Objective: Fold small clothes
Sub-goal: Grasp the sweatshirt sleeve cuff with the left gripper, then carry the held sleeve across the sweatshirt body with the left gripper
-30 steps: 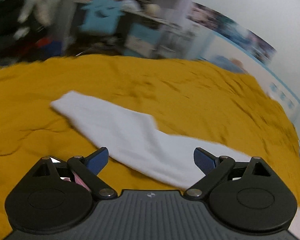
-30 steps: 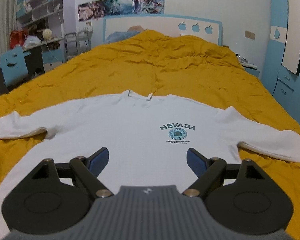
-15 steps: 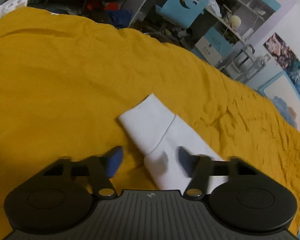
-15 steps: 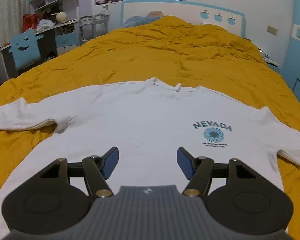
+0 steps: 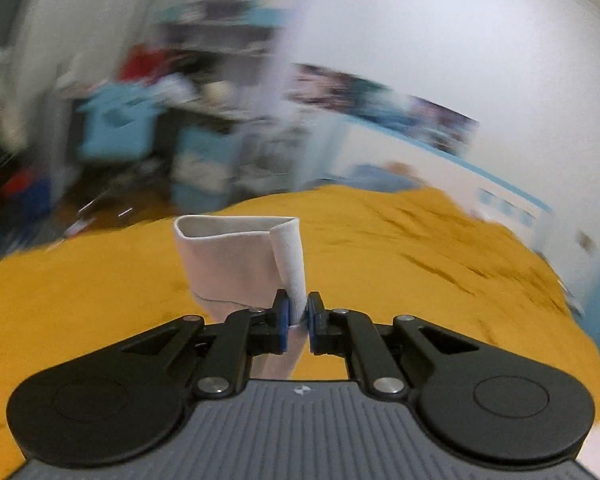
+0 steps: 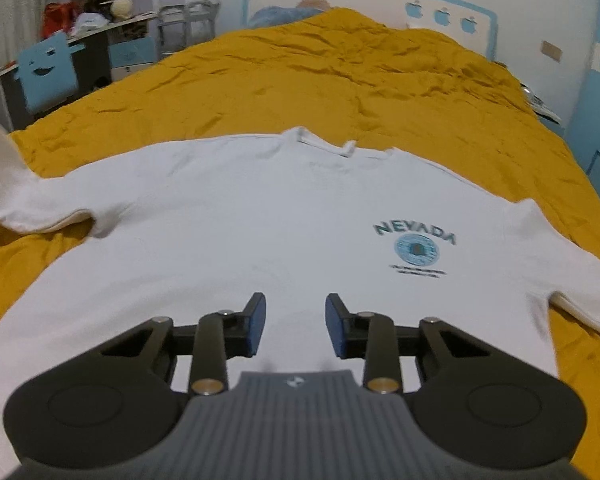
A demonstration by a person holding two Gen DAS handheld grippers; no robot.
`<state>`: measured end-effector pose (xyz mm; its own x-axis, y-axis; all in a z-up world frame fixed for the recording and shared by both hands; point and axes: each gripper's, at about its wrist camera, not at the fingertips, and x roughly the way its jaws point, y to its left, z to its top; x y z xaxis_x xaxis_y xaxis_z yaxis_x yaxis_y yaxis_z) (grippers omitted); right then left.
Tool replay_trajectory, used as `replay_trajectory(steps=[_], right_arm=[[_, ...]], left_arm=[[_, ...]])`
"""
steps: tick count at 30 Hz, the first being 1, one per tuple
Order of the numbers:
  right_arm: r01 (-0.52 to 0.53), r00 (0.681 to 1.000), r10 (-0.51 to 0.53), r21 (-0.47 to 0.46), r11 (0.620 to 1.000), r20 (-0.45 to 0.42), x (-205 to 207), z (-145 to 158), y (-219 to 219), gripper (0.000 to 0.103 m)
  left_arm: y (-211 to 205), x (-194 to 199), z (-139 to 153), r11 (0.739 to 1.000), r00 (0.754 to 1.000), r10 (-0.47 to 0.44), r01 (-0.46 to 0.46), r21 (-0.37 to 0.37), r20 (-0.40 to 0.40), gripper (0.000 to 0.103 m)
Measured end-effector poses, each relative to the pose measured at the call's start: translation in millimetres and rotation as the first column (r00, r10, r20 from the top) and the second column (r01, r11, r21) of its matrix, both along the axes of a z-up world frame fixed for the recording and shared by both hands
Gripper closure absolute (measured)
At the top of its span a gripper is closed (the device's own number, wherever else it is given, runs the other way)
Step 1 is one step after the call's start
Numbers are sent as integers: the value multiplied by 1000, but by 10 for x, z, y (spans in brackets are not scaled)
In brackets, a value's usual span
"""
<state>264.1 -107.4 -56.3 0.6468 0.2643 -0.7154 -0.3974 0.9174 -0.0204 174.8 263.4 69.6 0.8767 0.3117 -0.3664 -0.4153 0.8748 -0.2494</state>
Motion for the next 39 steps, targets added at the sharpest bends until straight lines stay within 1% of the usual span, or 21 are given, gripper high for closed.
replay_trajectory(steps=[3,5,7,10,12,14,16,17,18,19,21,23,25,27,30,32,34,36,37,38,39], right_arm=[[29,1000,-29,33,999,6,34,44,-177,74],[57,998,-59,61,996,20,39,85,-309,74],[86,996,-89,74,994,27,33,108,-435,77],[127,992,-129,87,988,16,22,73,-612,80],[156,988,-155,98,983,-16,28,10,-721,83],[171,985,-167,112,979,-37,11,-47,-803,84],[183,983,-178,113,977,-54,-9,-104,-862,84],[185,982,-178,121,975,-65,-17,-130,-888,84],[188,981,-179,132,973,-77,-23,-158,-910,83],[191,980,-179,144,971,-91,-26,-176,-921,82],[191,978,-171,181,965,-119,-20,-203,-934,81],[191,975,-160,219,957,-153,7,-223,-924,78],[193,971,-147,264,945,-187,66,-248,-885,69],[200,966,-134,303,932,-223,165,-280,-814,59],[173,962,-82,348,921,-262,334,-359,-638,57],[181,948,-65,360,915,-311,477,-449,-509,57],[217,926,-69,374,901,-372,637,-561,-398,57],[261,902,-80,388,884,-425,795,-687,-305,57],[281,893,-91,385,879,-441,856,-743,-273,58],[296,885,-101,383,875,-455,924,-793,-233,63],[304,881,-105,381,873,-462,977,-829,-189,84]], left_arm=[[-612,226,83,986,989,-144,145,78,-18,94],[-1061,379,21,959,967,-248,253,131,-56,94],[-1507,533,-151,922,929,-347,363,136,-127,94],[-1970,634,-606,876,873,-428,465,131,-233,94],[-2216,707,-918,851,826,-469,517,89,-313,94],[-2346,784,-1233,830,769,-506,557,19,-391,94],[-2386,839,-1462,823,716,-540,558,-102,-443,89],[-2366,845,-1536,814,694,-567,556,-169,-444,82],[-2325,815,-1567,801,680,-591,560,-214,-434,78],[-2282,817,-1560,783,671,-618,568,-253,-410,78],[-2180,773,-1470,750,654,-662,588,-304,-366,71],[-2054,711,-1349,734,654,-679,602,-314,-334,65],[-1882,603,-1222,748,673,-663,601,-280,-327,64],[-1645,542,-1059,795,712,-605,566,-218,-357,64],[-1314,426,-879,858,768,-504,496,-132,-395,64],[-1030,424,-817,897,796,-420,436,-68,-435,64],[-802,403,-826,915,802,-381,400,-59,-460,64],[-634,371,-921,921,802,-378,377,-98,-463,64],[-589,361,-1003,922,799,-382,366,-127,-464,64],[-549,353,-1085,920,793,-391,360,-159,-467,64],[-545,340,-1162,917,789,-398,354,-183,-468,64]])
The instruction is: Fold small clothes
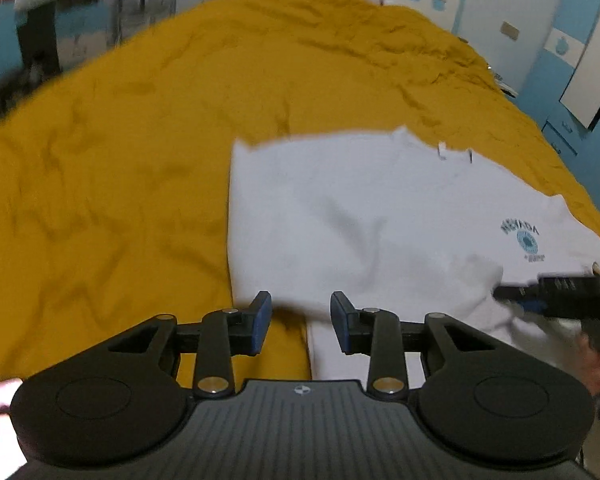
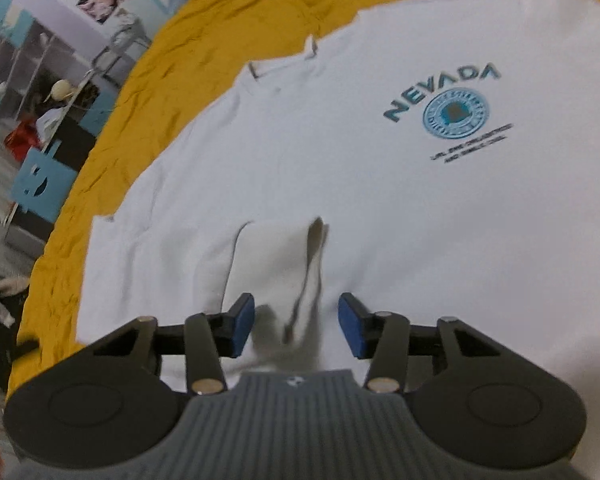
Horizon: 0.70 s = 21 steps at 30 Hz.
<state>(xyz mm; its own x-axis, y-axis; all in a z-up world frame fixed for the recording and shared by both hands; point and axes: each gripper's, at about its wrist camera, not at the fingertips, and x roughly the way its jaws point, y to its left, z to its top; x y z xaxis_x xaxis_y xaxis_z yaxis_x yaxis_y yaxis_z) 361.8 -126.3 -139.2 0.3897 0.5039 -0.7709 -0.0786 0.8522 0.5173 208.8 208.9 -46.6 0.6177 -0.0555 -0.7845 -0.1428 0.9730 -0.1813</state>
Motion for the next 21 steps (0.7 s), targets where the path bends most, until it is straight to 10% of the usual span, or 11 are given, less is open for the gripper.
replay_trajectory(steps=[2,12,21], right_arm=[[-10,1000,9,-8,1000,-9,83,10,110,100],[-156,913,161,-43,987,375,397,1582,685,103],[-148,817,164,-73,986,552,790,2588,716,103]], left_arm=[[26,-25,-191,999,1000,4,-5,-38,-31,64],[10,233,-526,992,1000,24,-24,-125,-1,64],[-196,745,-671,1000,1000,19,-18,-16,22,63]])
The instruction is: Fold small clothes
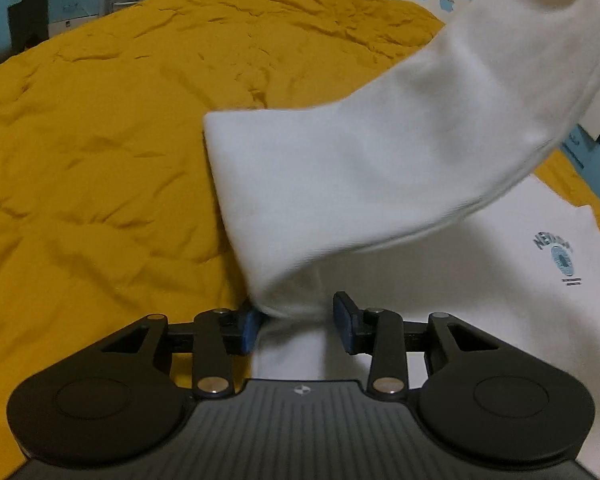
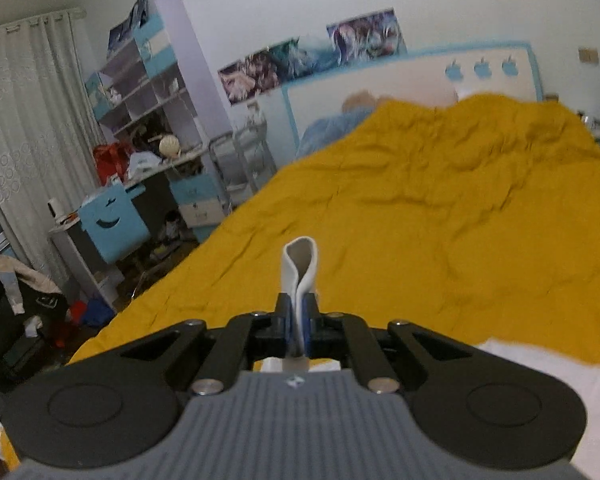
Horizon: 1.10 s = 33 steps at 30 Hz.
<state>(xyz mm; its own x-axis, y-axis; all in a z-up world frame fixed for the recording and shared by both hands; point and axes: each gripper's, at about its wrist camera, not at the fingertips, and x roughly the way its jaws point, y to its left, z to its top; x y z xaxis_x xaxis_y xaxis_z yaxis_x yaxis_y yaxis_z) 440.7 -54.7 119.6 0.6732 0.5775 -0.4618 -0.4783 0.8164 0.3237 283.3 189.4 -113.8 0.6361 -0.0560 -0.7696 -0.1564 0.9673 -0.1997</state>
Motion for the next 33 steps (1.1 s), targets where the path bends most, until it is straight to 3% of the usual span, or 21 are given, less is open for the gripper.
replay_trajectory(steps=[3,6,10,12,15,17,20,22,24,26,28,33], right_arm=[[61,998,-61,-5,998,24,40,109,-353,103],[178,984,-178,-35,983,-24,179,-83,-868,103],[334,919,-349,-106,937,-182,312,-761,-1566,103],[399,867,-447,-227,888,-221,335,-1211,-1809,103],[409,807,-493,-294,864,-324,322,-1799,-2066,103],[402,791,-499,-315,860,-354,299,-2068,-2154,103],[387,800,-480,-301,871,-360,301,-2277,-2171,103],[380,805,-467,-288,879,-365,334,-2280,-2200,101],[375,808,-460,-281,883,-368,290,-2288,-2293,96],[382,814,-459,-268,885,-357,132,-2287,-2399,90],[401,812,-456,-220,890,-365,108,-2259,-2492,81],[432,818,-441,-111,895,-370,129,-2194,-2689,81]], left_arm=[[-6,29,-67,1000,1000,6,-6,20,-15,71],[23,-9,-105,1000,1000,8,-8,27,-13,76],[24,-3,-105,999,999,17,-15,48,-30,82],[15,15,-107,998,999,19,-17,54,-42,82],[13,6,-80,998,998,16,-12,63,-56,82],[17,6,-36,998,996,10,-5,65,-86,82],[85,8,81,1000,988,-17,20,19,-153,82],[184,-32,201,999,990,-43,39,-32,-134,81],[290,-59,332,996,997,-52,47,-81,-62,65],[390,4,419,994,1000,-12,11,-113,-1,56],[477,155,421,989,998,56,-52,-142,27,56],[541,619,185,958,984,164,-144,-249,62,56]])
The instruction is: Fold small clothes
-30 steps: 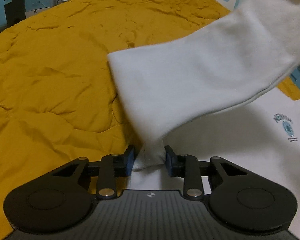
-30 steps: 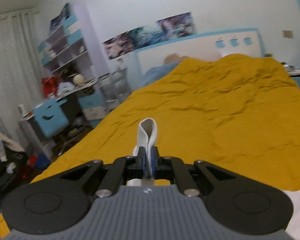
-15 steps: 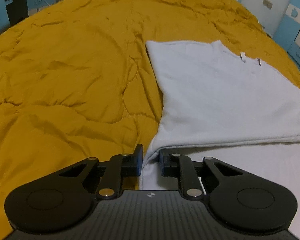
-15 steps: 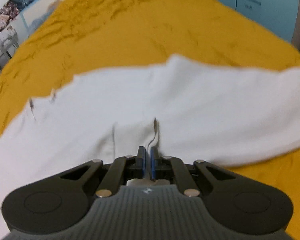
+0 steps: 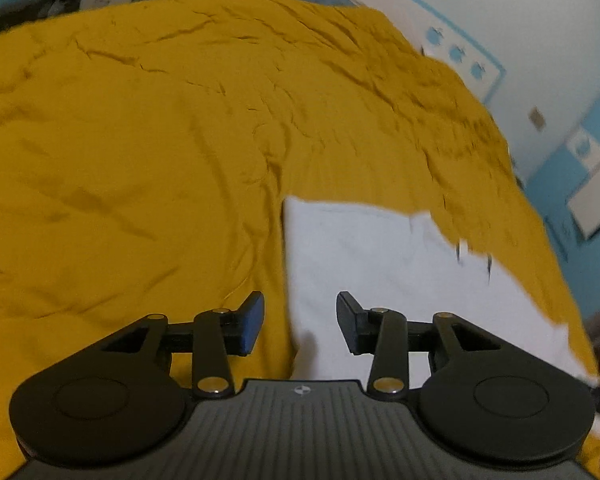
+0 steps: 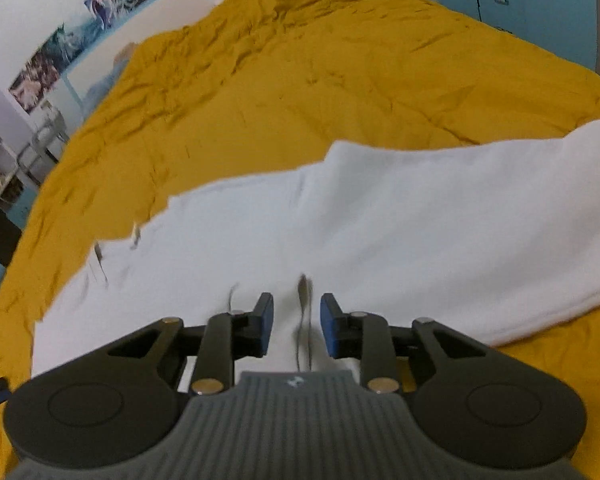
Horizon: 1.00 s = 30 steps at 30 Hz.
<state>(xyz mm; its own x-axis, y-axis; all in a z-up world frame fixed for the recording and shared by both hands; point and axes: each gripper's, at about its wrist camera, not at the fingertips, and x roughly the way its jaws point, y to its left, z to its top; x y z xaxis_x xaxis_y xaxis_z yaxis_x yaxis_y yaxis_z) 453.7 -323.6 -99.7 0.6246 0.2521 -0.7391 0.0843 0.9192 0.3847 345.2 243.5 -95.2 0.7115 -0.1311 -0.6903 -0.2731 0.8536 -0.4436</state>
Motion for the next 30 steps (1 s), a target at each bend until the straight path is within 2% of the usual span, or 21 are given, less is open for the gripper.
replay_trajectory(steps=[4,6,7,8,9,11,13,16,19,22,24,25,27,29,30], right_arm=[[-28,1000,28,26,999,3,174,-81,84,81],[-32,999,32,15,999,-4,243,-153,132,81],[-34,999,34,7,999,-14,272,-194,156,90],[-41,999,42,5,999,-24,290,-236,180,103],[-48,999,48,4,999,-20,280,-254,198,103],[-42,998,42,-2,999,45,169,-187,184,103],[-21,995,18,32,999,97,65,-89,104,103],[-2,998,1,9,1000,63,93,-151,68,103],[28,1000,-28,-36,999,4,157,-291,109,103],[57,998,-56,-61,997,26,84,-208,99,100],[11,999,-9,-37,999,46,-18,-122,131,99],[-24,998,26,-41,999,57,-77,-73,179,97],[-78,995,82,-57,995,57,-169,-42,277,74],[-123,992,125,-74,990,33,-223,-98,391,79],[-130,991,132,-94,987,11,-242,-157,440,97]], left_arm=[[-104,269,-211,997,998,66,-66,-36,-23,64],[-123,367,-316,996,995,84,-86,-33,-50,81],[-120,390,-347,995,994,90,-92,-25,-62,85],[-126,371,-355,995,994,95,-96,-14,-57,96],[-127,344,-349,995,994,102,-102,1,-40,98],[-100,274,-315,994,994,107,-107,-3,-15,99],[-111,256,-281,994,995,102,-102,28,0,99],[-222,339,-321,991,997,70,-67,118,-25,99],[-234,338,-293,988,997,74,-70,135,-27,97],[-268,280,-184,981,997,71,-65,183,-29,91],[-278,240,-86,979,998,51,-45,198,-25,91],[-289,191,-32,980,999,37,-32,196,-22,91],[-337,122,49,980,1000,1,5,197,-27,91],[-434,67,100,975,999,-26,36,219,-47,91],[-487,39,123,970,998,-41,53,237,-56,91]])
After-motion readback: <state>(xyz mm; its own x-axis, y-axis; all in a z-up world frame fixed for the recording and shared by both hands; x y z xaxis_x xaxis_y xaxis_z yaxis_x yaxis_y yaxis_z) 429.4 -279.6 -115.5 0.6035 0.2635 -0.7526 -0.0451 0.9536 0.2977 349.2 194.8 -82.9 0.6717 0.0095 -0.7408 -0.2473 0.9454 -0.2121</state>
